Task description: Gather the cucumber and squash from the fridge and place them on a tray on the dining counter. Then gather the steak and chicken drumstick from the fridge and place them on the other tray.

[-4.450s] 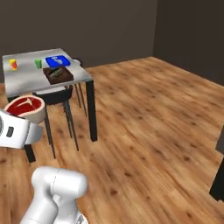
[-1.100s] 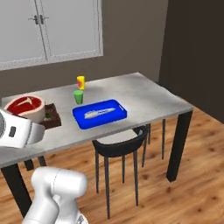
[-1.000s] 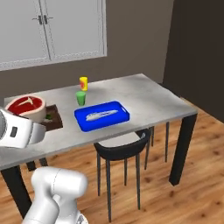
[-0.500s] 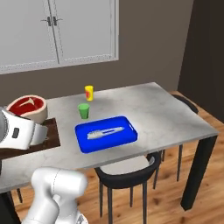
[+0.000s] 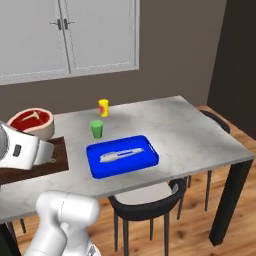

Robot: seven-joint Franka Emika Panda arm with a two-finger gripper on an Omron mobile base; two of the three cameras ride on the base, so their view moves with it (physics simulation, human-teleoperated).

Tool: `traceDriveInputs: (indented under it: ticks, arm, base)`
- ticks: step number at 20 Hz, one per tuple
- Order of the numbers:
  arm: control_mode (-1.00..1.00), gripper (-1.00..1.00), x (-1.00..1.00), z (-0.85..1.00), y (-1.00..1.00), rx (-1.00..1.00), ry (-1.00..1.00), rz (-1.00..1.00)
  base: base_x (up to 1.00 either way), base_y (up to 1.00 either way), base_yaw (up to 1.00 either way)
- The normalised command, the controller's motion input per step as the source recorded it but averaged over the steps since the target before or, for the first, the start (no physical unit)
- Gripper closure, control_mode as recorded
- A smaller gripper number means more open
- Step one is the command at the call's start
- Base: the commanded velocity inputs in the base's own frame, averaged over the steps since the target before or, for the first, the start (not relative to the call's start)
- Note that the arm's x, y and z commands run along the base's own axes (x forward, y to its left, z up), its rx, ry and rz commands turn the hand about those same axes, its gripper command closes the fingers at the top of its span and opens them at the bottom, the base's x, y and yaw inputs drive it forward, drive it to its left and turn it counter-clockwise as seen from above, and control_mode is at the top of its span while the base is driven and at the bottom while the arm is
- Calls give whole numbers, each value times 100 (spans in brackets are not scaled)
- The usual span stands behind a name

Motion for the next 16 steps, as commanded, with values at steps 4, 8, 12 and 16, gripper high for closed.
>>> traceDriveInputs:
  ticks: [4,8,12,16]
  arm:
    - [100,100,0,0,0,0,0,0]
    - [100,100,0,0,0,0,0,0]
    - [100,100,0,0,0,0,0,0]
    - [-100,100,16,-1,0,0,9,7]
  base:
    - [58,-13,43]
    - [48,-9,50]
    - [40,-14,49]
    - [33,-3,29]
